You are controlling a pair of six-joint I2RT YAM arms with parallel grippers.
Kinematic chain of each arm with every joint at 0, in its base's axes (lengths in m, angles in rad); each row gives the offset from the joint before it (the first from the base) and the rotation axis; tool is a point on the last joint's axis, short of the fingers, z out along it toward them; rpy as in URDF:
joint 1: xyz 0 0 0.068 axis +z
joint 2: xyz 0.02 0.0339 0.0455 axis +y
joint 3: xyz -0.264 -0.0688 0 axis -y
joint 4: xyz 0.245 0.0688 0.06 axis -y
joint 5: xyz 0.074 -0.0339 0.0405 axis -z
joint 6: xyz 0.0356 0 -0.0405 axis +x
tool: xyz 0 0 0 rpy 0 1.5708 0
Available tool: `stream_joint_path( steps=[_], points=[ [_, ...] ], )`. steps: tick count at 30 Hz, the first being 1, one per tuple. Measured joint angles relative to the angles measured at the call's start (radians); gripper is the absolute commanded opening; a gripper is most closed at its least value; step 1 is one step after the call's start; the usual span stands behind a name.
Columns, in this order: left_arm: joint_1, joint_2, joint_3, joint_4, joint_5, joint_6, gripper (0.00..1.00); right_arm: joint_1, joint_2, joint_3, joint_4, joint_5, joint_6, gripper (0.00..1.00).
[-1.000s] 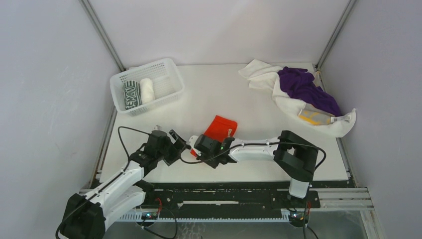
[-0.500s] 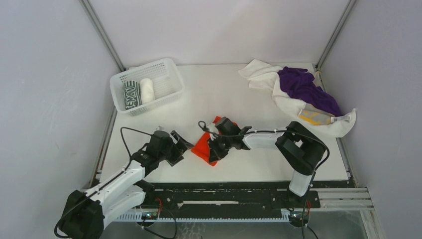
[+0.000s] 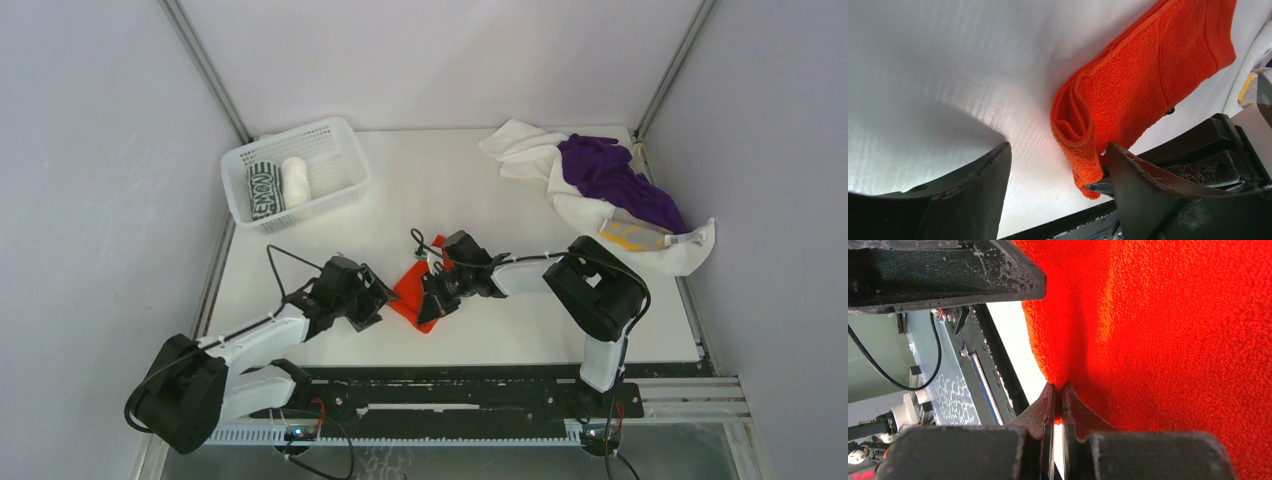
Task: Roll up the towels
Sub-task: Roll the towel at the center of the board.
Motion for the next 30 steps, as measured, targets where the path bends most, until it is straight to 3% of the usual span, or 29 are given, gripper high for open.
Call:
stream_joint_path(
  steps=[6,11,14,23,30],
  points=[
    [-0.006,0.055,0.030,0.005,-0.009,-0.001,0.50,0.000,0.000,0.000,0.002,0.000,0.001,0.00],
    [-0.013,0.116,0.047,-0.004,-0.019,-0.007,0.25,0.005,0.000,0.000,0.002,0.007,0.000,0.00],
    [-0.017,0.146,0.075,-0.027,-0.034,-0.004,0.02,0.016,0.000,0.000,-0.005,0.028,-0.004,0.01],
    [-0.022,0.204,0.187,-0.158,-0.086,0.033,0.00,0.134,-0.084,0.023,-0.093,0.229,-0.094,0.35],
    [-0.022,0.198,0.201,-0.247,-0.106,0.029,0.00,0.306,-0.182,0.044,-0.154,0.496,-0.211,0.46]
  ],
)
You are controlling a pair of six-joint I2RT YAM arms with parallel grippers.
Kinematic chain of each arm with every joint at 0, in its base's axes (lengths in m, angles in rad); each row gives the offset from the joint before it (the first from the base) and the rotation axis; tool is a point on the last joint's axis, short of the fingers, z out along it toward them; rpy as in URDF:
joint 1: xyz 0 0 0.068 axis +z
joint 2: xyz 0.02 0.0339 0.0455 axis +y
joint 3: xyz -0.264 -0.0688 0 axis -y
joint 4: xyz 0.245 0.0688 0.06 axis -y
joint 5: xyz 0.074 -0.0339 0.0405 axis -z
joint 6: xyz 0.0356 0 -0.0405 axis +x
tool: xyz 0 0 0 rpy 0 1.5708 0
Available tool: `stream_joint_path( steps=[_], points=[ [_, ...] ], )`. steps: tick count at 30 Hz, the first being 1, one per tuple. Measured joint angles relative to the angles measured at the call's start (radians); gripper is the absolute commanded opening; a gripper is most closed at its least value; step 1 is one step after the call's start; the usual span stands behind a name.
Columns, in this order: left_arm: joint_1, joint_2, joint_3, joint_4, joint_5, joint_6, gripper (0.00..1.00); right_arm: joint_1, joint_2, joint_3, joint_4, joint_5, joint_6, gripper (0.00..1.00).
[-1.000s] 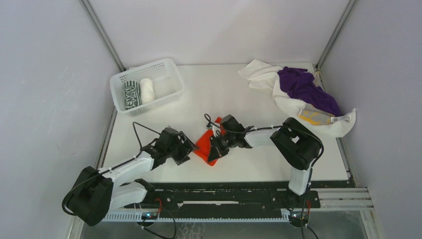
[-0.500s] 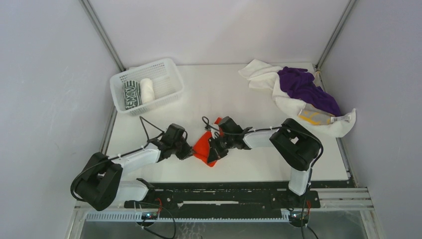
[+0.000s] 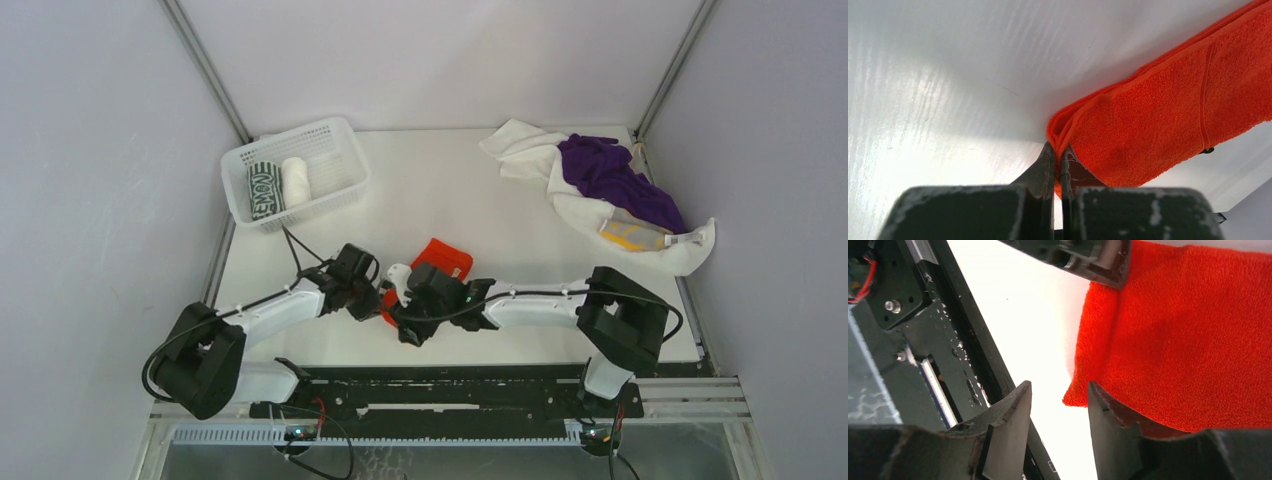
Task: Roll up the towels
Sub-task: Roll the towel at the center of the board.
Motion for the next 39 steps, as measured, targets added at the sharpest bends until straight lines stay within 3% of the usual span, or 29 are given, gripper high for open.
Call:
stream_joint_path(
  steps=[10,26,39],
  points=[
    [0.000,-0.037,0.001,-0.048,-0.001,-0.029,0.00,0.193,0.065,0.090,-0.069,0.345,-0.119,0.47],
    [0.010,-0.042,0.001,-0.054,0.000,-0.038,0.00,0.254,0.179,0.158,-0.155,0.568,-0.161,0.44],
    [0.038,-0.042,0.001,-0.055,0.007,-0.039,0.00,0.254,0.188,0.167,-0.185,0.574,-0.162,0.12]
  ],
)
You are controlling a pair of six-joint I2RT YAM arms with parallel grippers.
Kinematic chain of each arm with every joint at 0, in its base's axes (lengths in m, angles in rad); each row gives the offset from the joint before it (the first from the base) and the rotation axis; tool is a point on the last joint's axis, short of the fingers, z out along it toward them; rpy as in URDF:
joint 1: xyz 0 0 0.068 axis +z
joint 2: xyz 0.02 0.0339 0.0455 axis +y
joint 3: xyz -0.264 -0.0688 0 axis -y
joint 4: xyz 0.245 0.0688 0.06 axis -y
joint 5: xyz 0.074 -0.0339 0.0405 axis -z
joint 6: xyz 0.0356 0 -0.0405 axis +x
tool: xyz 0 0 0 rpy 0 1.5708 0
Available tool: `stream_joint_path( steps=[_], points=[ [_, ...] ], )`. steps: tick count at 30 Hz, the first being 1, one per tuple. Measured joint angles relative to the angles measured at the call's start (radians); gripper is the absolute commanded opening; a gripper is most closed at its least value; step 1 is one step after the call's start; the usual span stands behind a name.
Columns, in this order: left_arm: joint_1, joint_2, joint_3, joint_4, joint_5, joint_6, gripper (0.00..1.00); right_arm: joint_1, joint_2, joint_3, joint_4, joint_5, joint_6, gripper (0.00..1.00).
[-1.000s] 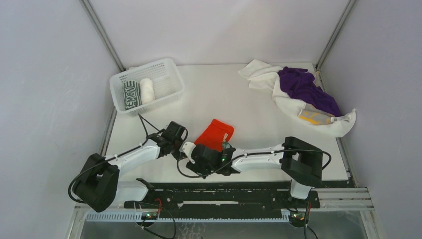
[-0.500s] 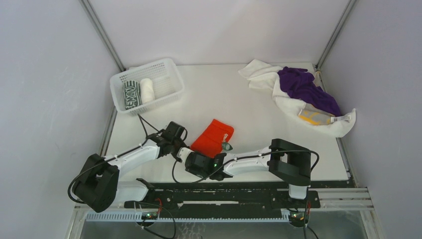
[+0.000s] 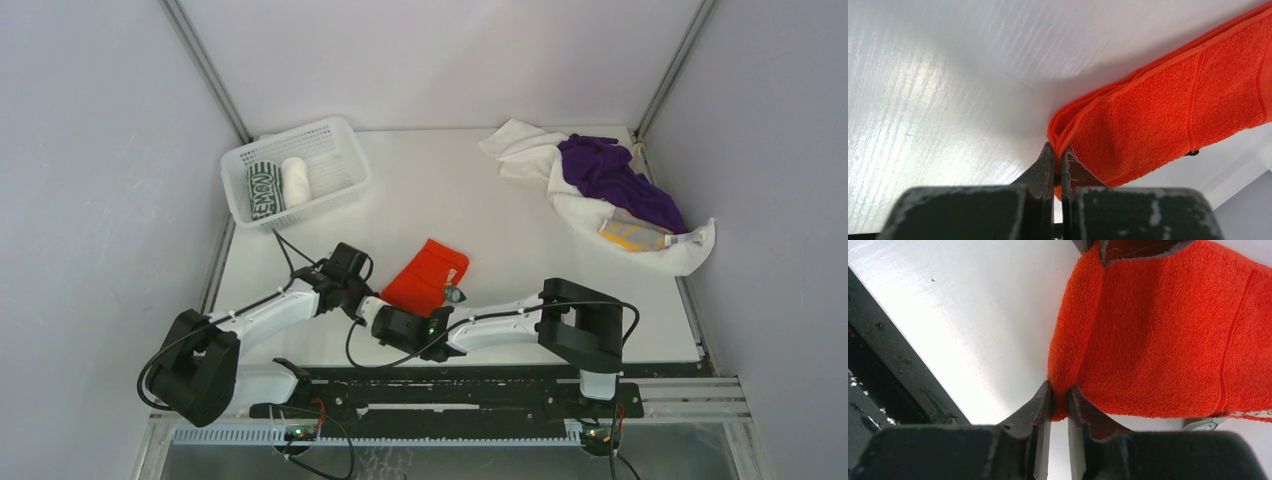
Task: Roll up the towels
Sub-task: Roll the towel at the center of the board.
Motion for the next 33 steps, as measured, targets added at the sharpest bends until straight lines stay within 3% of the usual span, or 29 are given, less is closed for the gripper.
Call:
stream_joint_path(
  steps=[3,10,17,23,28,33],
  points=[
    [0.013,0.000,0.000,-0.005,0.011,-0.007,0.00,-0.014,-0.002,0.000,-0.001,-0.029,0.001,0.01],
    [0.055,-0.010,0.000,-0.029,0.032,-0.014,0.05,-0.143,-0.066,-0.035,0.047,-0.320,0.036,0.00],
    [0.069,-0.024,0.000,-0.021,0.025,-0.012,0.36,-0.338,-0.085,-0.121,0.163,-0.725,0.169,0.00],
    [0.081,-0.126,0.000,-0.017,-0.033,0.005,0.62,-0.455,-0.063,-0.229,0.312,-0.992,0.333,0.00],
    [0.081,-0.234,-0.005,-0.019,-0.048,0.016,0.71,-0.539,0.004,-0.306,0.546,-1.166,0.536,0.00],
    [0.081,-0.360,-0.047,-0.019,-0.039,0.020,0.75,-0.607,0.075,-0.363,0.705,-1.235,0.698,0.00]
  ],
)
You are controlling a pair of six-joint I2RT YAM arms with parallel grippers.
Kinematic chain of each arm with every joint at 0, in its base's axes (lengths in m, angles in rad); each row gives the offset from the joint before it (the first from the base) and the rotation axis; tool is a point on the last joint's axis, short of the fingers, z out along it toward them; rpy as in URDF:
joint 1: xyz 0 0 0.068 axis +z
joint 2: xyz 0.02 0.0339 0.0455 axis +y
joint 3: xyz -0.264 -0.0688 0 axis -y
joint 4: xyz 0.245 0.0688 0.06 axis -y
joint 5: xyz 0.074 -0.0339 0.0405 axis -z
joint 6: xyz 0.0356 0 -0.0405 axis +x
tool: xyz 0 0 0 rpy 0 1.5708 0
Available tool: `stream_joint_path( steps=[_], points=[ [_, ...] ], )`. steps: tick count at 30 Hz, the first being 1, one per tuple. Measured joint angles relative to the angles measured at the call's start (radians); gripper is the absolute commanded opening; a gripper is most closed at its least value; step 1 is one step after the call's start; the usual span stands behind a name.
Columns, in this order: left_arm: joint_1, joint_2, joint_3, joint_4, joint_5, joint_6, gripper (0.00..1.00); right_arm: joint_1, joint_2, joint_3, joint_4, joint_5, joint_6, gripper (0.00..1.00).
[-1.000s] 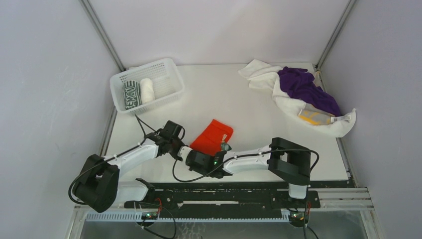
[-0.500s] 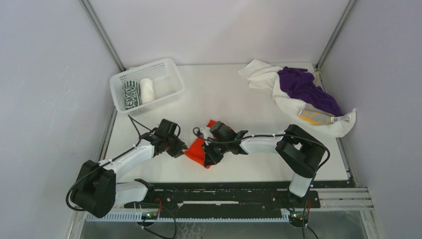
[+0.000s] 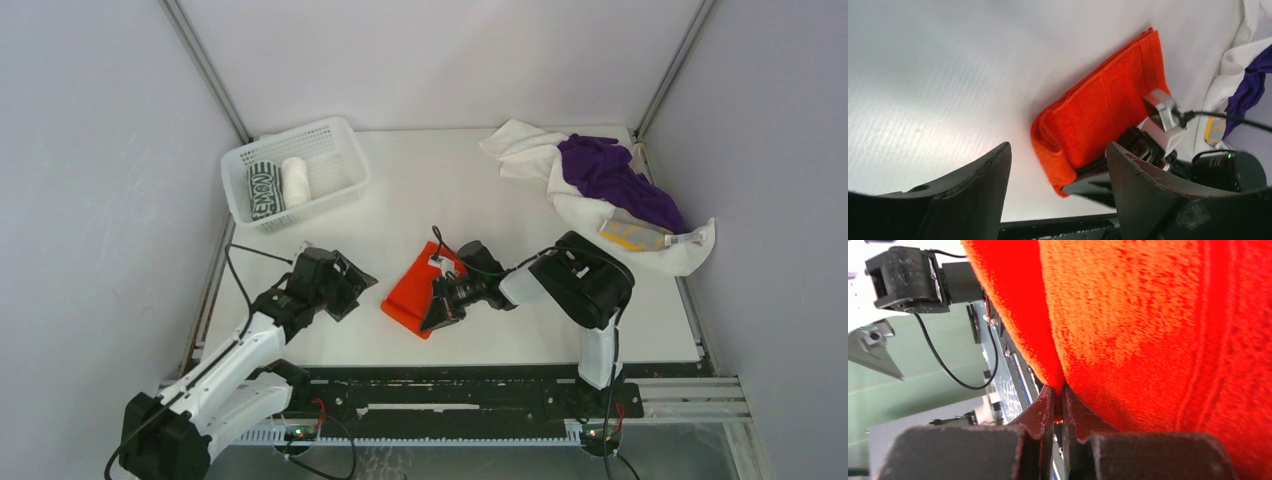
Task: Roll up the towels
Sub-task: Roll the towel at the center of the board.
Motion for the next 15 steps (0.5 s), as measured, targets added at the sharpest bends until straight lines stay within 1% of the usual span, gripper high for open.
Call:
stream_joint_path(
  steps=[5,8,15],
  points=[
    [-0.002,-0.103,-0.093,0.003,0.032,-0.011,0.74,-0.027,0.034,-0.006,0.037,-0.021,0.068,0.00],
    [-0.009,-0.146,-0.165,0.031,0.064,-0.035,0.73,-0.035,0.050,-0.006,0.053,-0.031,0.092,0.00],
    [-0.027,-0.143,-0.248,0.152,0.119,-0.063,0.68,-0.055,0.088,-0.005,0.093,-0.075,0.133,0.00]
  ],
)
